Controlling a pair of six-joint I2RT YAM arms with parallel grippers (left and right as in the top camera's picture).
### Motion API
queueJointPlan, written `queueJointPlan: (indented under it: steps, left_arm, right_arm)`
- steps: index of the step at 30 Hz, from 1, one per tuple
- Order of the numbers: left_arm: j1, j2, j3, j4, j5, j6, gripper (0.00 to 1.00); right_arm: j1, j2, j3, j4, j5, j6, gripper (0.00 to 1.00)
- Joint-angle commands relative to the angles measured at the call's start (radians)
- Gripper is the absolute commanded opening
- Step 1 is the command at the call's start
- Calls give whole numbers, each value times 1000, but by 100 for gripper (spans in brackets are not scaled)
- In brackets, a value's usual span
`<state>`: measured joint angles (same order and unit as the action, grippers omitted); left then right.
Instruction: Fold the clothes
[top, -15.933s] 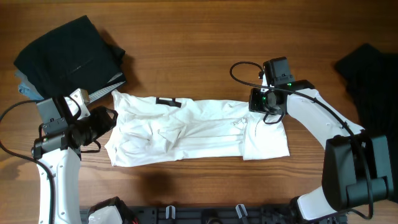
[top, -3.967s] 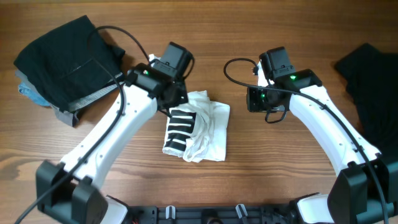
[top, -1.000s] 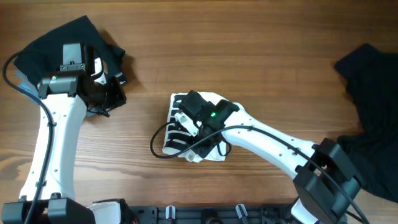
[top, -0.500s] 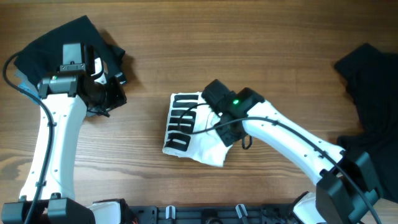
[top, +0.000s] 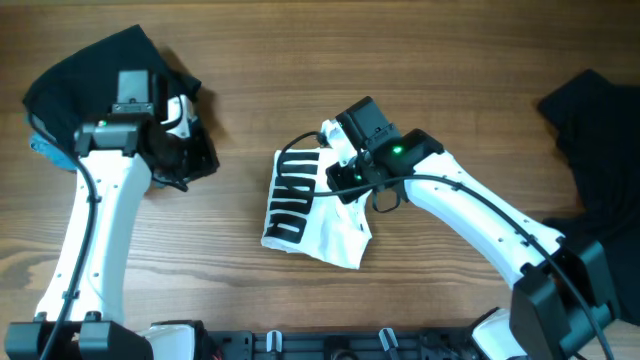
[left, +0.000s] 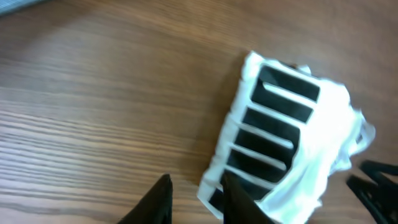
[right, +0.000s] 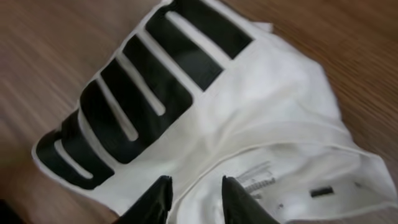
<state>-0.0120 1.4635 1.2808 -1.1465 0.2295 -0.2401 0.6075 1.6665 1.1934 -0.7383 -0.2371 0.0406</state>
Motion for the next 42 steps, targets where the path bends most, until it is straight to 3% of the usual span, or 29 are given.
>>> queueJointPlan:
  steps: [1, 3, 5, 7, 11, 14, 19, 23, 30, 36, 39, 42]
  left_arm:
    - [-38, 1, -6, -34, 36, 32, 19]
    - [-56, 1, -8, -48, 37, 32, 19]
    - [-80, 1, -21, -50, 64, 32, 19]
    - [-104, 1, -41, -41, 100, 32, 20]
    - [-167, 2, -119, 18, 162, 32, 21]
    - [-228, 3, -211, 89, 231, 31, 23]
    - [-310, 3, -364, 184, 253, 2, 23]
    - [-346, 3, -503, 309, 253, -127, 16]
    - [-306, 11, -745, 525, 212, -531, 10]
    - [-205, -23, -700, 510, 254, -441, 12]
    - [-161, -83, -594, 405, 260, -348, 16]
    - [-151, -136, -497, 348, 261, -274, 17]
  right_arm:
    - [-5, 119, -37, -38, -79, -22, 6]
    - [-20, 166, -37, -77, 13, 76, 4]
    - [-56, 182, -37, -153, 184, 281, 4]
    - [-90, 174, -36, -191, 238, 340, 4]
    - [-167, 131, -33, -190, 161, 290, 8]
    - [-190, 84, -32, -162, 68, 194, 22]
    - [-194, -18, -32, -144, -5, 130, 32]
    - [-192, -70, -32, -127, -5, 119, 36]
    - [-192, -71, -32, -114, -97, 90, 36]
    - [-145, -59, -45, -111, -209, -69, 39]
    - [-91, -10, -82, -85, -209, -59, 39]
    - [-60, 64, -120, -71, -206, 56, 34]
